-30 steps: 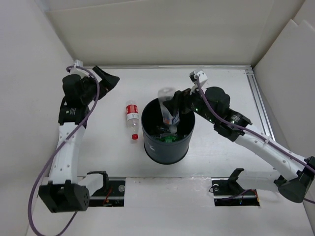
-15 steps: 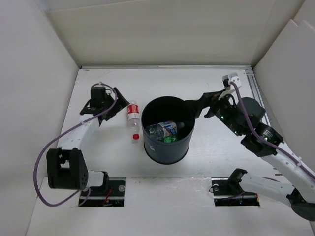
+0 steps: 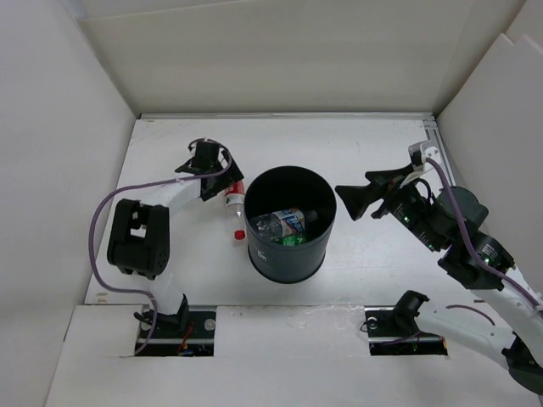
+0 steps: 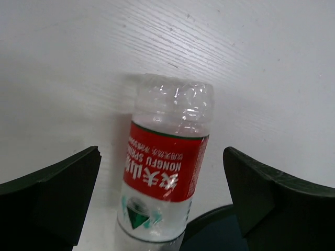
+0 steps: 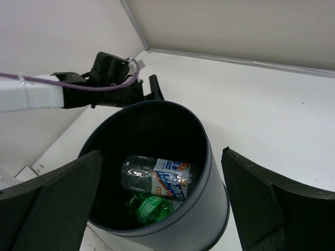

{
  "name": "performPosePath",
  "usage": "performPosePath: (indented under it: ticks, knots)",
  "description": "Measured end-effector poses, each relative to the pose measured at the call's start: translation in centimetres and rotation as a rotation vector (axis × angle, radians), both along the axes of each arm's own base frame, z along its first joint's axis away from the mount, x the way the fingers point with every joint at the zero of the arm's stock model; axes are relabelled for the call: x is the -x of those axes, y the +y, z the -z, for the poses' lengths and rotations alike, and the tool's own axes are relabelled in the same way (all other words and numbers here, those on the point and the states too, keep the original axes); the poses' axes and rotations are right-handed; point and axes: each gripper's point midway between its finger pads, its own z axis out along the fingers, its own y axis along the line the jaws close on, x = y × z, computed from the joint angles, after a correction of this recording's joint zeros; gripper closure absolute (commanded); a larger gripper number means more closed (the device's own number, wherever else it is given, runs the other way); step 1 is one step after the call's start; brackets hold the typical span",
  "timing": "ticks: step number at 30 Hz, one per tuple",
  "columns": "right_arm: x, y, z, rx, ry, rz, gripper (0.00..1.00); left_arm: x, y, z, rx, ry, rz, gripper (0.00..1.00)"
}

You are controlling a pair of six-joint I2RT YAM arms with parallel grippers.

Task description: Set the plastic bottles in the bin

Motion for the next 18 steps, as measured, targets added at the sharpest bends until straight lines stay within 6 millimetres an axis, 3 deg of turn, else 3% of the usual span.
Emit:
performPosePath:
  ticks: [4,6,7,8,12,14,18]
  knots:
    - [0.1,0.1,0.5,0.008,0.011,-0.01,0.0,-0.8,-1.6,2.7,-0.039,0.041,0.022,0.0]
    - [0.2,0.2,0.6,0.009,0.013,-0.015,0.0,-0.5,-1.7,4.3,-0.063,0.075,0.017,0.06]
    - [0.2,0.2,0.7,0.01,0.014,-0.018,0.0,-0.9,-1.8,3.9,-0.059,0.064,0.008,0.13]
    - [0.2,0.2,0.7,0.011,0.015,-0.018,0.0,-1.3,-1.7,3.7,-0.061,0.053,-0.002,0.32]
    - [0.5,0.1,0.6,0.008,0.012,-0.025,0.0,-2.0,-1.2,4.1,-0.07,0.05,-0.049,0.87]
    - [0.7,0.2,0.4,0.004,0.008,-0.037,0.0,-2.5,-0.9,3.8,-0.073,0.039,-0.073,1.0]
    - [1.2,0.6,0.7,0.004,0.009,-0.074,0.0,-2.3,1.0,3.6,-0.096,0.043,-0.143,1.0]
